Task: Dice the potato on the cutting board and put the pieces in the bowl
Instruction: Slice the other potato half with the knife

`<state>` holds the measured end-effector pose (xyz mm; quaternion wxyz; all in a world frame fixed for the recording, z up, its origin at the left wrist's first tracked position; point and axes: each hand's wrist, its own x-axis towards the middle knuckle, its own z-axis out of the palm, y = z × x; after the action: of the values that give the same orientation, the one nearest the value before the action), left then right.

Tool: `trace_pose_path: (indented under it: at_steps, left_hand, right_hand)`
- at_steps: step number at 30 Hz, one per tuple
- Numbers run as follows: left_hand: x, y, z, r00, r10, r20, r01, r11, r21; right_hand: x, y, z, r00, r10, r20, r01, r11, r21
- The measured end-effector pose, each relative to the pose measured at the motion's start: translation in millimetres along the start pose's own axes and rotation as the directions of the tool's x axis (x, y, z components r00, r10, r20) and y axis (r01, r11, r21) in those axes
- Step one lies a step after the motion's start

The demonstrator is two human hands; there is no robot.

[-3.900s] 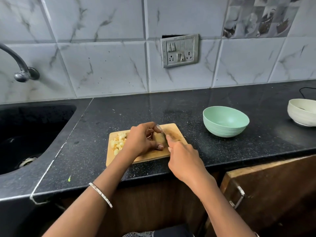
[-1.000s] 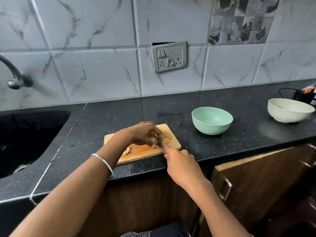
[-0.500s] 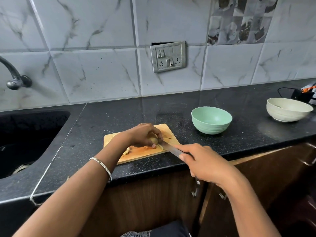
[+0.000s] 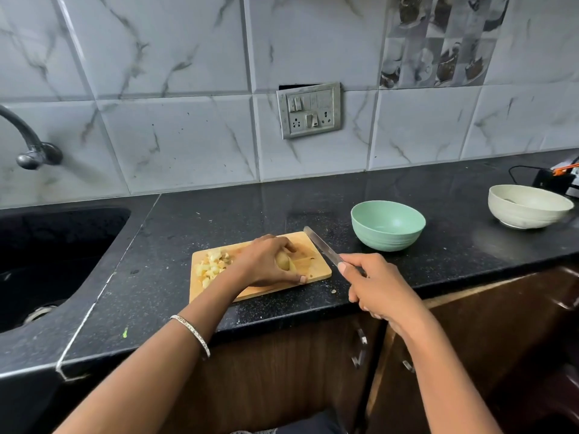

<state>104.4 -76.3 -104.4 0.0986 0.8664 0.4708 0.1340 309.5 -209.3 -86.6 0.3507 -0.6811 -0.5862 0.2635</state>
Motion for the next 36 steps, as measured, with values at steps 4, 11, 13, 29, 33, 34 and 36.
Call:
trace_pose_path:
  at_steps: [4,11,13,29,33,34,36]
  left_hand:
    - [0.8,-4.6,-5.6,0.999,0.002,-0.046,-0.003,1.000,-0.025]
    - [5.6,-6.8,-1.5,0.992,-0.026,-0.126,0.024,1.000,-0.014]
    - [6.9,-8.7,-2.2,0.994,-0.022,-0.108,0.020,1.000,-0.019]
    - [-9.0,-23.7,-17.5,0.998,-0.060,0.034,0.068,0.946,-0.316]
    - [-15.6,-22.0,-17.6,0.995,-0.087,-0.054,0.057,0.911,-0.407]
    - [-17.0,-21.6,-16.6,0.992,-0.089,-0.087,0.045,0.910,-0.412]
    - [-19.1,-21.1,-14.2,0.987,-0.099,-0.130,0.032,0.899,-0.437]
  right_hand:
    - [4.5,2.2,11.7,1.000,-0.006,0.000,0.006,1.000,-0.011]
    - [9.7,5.0,31.8,0.999,0.025,0.037,-0.020,0.992,-0.128]
    - [10.3,4.2,35.4,0.998,0.031,0.050,-0.023,0.988,-0.151]
    - [6.5,-12.6,60.8,0.998,-0.056,0.041,0.063,0.983,-0.173]
    - [-1.3,-22.7,58.4,0.994,-0.094,0.054,0.102,0.980,-0.170]
    - [-3.5,-25.7,58.9,0.993,-0.095,0.069,0.106,0.978,-0.180]
    - [-6.5,-31.0,61.6,0.993,-0.092,0.078,0.106,0.976,-0.192]
